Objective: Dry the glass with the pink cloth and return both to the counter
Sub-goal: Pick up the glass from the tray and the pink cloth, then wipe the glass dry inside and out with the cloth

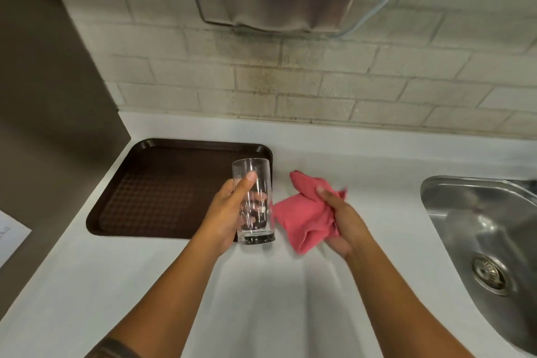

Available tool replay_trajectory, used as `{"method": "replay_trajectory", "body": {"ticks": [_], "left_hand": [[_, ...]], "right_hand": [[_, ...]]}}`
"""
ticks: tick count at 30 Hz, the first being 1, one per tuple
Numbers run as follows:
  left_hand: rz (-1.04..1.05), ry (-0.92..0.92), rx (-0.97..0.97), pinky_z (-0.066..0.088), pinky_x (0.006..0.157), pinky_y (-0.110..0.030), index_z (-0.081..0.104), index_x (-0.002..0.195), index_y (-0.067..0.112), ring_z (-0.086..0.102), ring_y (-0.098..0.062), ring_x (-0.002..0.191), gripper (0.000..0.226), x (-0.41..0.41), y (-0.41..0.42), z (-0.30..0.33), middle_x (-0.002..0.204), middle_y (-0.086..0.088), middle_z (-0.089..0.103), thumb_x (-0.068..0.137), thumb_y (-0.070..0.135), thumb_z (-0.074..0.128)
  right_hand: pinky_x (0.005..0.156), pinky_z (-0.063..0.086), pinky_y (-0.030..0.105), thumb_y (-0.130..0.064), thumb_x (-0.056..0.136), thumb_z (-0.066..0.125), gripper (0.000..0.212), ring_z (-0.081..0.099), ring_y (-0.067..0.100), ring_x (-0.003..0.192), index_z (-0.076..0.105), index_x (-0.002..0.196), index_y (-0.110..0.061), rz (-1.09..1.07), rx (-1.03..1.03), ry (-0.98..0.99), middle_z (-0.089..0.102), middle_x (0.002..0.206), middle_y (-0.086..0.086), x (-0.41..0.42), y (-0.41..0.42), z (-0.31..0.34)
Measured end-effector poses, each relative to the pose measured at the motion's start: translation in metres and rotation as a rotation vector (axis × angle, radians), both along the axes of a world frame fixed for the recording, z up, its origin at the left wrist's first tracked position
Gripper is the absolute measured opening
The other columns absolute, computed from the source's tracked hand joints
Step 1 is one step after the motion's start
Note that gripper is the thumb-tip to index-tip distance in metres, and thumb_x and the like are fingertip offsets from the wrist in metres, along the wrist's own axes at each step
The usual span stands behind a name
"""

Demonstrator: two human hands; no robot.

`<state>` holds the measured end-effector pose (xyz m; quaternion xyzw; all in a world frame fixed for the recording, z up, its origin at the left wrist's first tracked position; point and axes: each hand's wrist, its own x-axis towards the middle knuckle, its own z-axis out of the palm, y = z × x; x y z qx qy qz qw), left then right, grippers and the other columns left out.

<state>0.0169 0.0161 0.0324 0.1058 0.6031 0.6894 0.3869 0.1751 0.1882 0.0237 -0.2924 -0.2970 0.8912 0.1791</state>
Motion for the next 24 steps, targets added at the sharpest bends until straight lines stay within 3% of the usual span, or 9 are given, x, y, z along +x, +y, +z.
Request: {"method": "replay_trajectory", "body": {"ticks": [5,7,9,11,12,14,17,20,24], "left_hand": [[-0.051,-0.031,-0.013,0.061,0.091,-0.051,0.065,0.124,0.022,0.072,-0.029,0.093,0.079,0.031,0.006,0.008,0.112,-0.021,0.078,0.069,0.076,0.08],[-0.056,0.012,-0.038,0.057,0.072,-0.037,0.065,0.12,0.023,0.069,-0.021,0.082,0.08,0.045,0.009,0.012,0.096,-0.015,0.077,0.067,0.082,0.076],[-0.066,0.025,-0.044,0.053,0.068,-0.035,0.066,0.111,0.022,0.068,-0.023,0.08,0.077,0.056,0.012,0.013,0.086,-0.005,0.076,0.067,0.086,0.073],[-0.089,0.02,-0.035,0.061,0.069,-0.034,0.069,0.106,0.025,0.077,-0.025,0.084,0.077,0.064,0.014,0.015,0.09,-0.002,0.081,0.067,0.091,0.066],[-0.095,0.018,-0.06,0.064,0.073,-0.035,0.069,0.111,0.027,0.08,-0.023,0.09,0.08,0.068,0.014,0.015,0.099,-0.002,0.082,0.069,0.094,0.057],[-0.076,-0.014,-0.116,0.065,0.086,-0.043,0.067,0.125,0.028,0.079,-0.025,0.102,0.088,0.074,0.014,0.016,0.115,-0.005,0.08,0.075,0.095,0.04],[-0.002,-0.13,-0.128,0.067,0.07,-0.038,0.073,0.123,0.021,0.082,-0.028,0.091,0.088,0.08,0.012,0.018,0.106,-0.013,0.083,0.084,0.089,0.033],[0.009,-0.204,-0.04,0.064,0.057,-0.029,0.077,0.111,0.014,0.083,-0.023,0.077,0.08,0.083,0.011,0.024,0.094,-0.014,0.085,0.089,0.081,0.042],[-0.009,-0.082,0.0,0.063,0.075,-0.024,0.075,0.118,0.03,0.081,-0.011,0.094,0.071,0.087,0.012,0.026,0.105,0.001,0.085,0.084,0.082,0.04]], "right_hand": [[0.105,0.052,0.057,-0.016,0.09,0.07,0.046,0.072,0.041,0.115,0.062,0.135,-0.012,-0.143,0.049,0.031,0.075,0.124,0.021,0.034,-0.072,0.011],[0.078,0.062,0.042,-0.037,0.089,0.073,0.035,0.078,0.029,0.086,0.068,0.124,-0.033,-0.109,0.346,-0.15,0.081,0.102,0.008,0.038,-0.104,0.02],[0.05,0.054,0.029,-0.066,0.08,0.067,0.047,0.067,0.02,0.061,0.067,0.12,-0.04,-0.036,0.592,-0.322,0.071,0.079,0.001,0.043,-0.126,0.023],[0.064,0.058,0.028,-0.075,0.081,0.061,0.071,0.063,0.015,0.073,0.059,0.136,-0.03,-0.01,0.71,-0.308,0.064,0.087,-0.006,0.048,-0.138,0.019],[0.08,0.059,0.029,-0.074,0.087,0.057,0.072,0.063,0.011,0.088,0.054,0.143,-0.03,-0.003,0.773,-0.291,0.065,0.102,-0.009,0.051,-0.141,0.017],[0.104,0.044,0.009,-0.06,0.096,0.046,0.057,0.055,-0.013,0.119,0.04,0.15,-0.042,0.013,0.908,-0.293,0.056,0.14,-0.017,0.055,-0.145,0.012],[0.099,0.027,-0.008,-0.052,0.098,0.042,0.057,0.04,-0.013,0.14,0.028,0.152,-0.041,0.043,1.0,-0.37,0.041,0.152,-0.023,0.055,-0.15,0.015],[0.112,0.028,0.002,-0.057,0.099,0.044,0.073,0.027,-0.019,0.145,0.017,0.163,-0.032,0.02,1.087,-0.323,0.02,0.161,-0.033,0.056,-0.15,0.018],[0.121,0.039,0.026,-0.055,0.1,0.047,0.076,0.035,-0.004,0.149,0.009,0.165,-0.04,-0.004,1.192,-0.317,0.019,0.167,-0.031,0.044,-0.137,0.037]]}}
